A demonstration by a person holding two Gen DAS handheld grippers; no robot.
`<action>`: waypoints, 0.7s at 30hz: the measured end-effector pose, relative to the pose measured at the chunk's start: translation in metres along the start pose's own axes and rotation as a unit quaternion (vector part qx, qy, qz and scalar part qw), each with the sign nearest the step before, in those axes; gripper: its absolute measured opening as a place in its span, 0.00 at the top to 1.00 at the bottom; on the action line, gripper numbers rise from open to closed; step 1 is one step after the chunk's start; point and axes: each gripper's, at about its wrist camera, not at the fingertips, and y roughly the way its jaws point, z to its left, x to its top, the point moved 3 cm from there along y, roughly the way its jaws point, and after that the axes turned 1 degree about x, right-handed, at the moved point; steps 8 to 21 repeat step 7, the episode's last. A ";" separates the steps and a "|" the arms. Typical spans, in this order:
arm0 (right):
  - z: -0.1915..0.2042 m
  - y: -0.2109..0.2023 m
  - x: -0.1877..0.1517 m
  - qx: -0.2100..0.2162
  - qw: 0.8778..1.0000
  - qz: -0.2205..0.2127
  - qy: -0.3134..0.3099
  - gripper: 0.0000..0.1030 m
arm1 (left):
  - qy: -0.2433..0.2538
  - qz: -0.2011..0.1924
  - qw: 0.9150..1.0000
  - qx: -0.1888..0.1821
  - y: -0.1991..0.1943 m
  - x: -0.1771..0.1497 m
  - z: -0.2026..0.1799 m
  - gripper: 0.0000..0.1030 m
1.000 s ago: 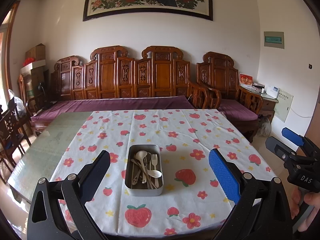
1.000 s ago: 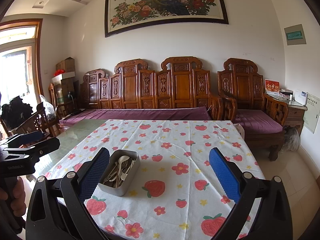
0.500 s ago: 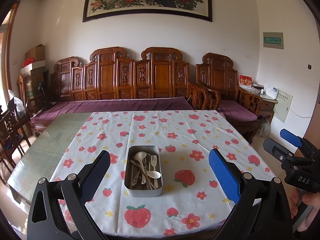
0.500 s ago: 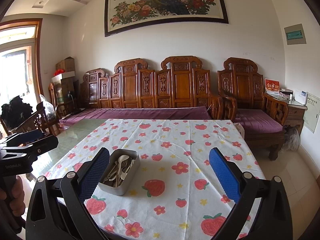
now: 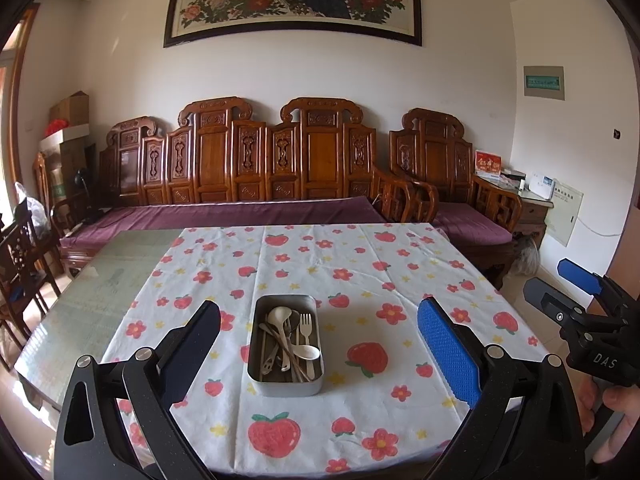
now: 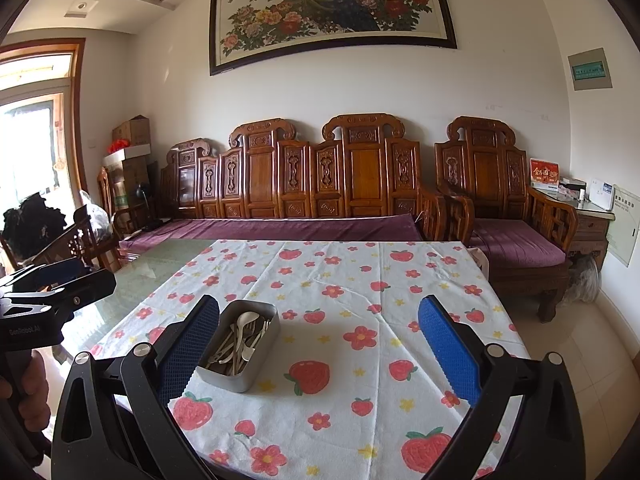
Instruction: Organize utensils
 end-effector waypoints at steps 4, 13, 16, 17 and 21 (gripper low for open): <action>0.000 0.000 0.000 0.000 1.000 0.000 0.000 0.03 | -0.003 0.000 1.000 -0.001 0.000 0.000 0.000 0.08; 0.000 0.000 0.000 -0.001 1.000 0.000 0.000 0.03 | -0.004 0.000 1.000 -0.001 0.000 -0.001 0.002 0.08; 0.000 0.000 0.000 -0.001 1.000 0.000 0.000 0.03 | -0.004 0.000 1.000 -0.001 0.000 -0.001 0.002 0.08; 0.000 0.000 0.000 -0.001 1.000 0.000 0.000 0.03 | -0.004 0.000 1.000 -0.001 0.000 -0.001 0.002 0.08; 0.000 0.000 0.000 -0.001 1.000 0.000 0.000 0.03 | -0.004 0.000 1.000 -0.001 0.000 -0.001 0.002 0.08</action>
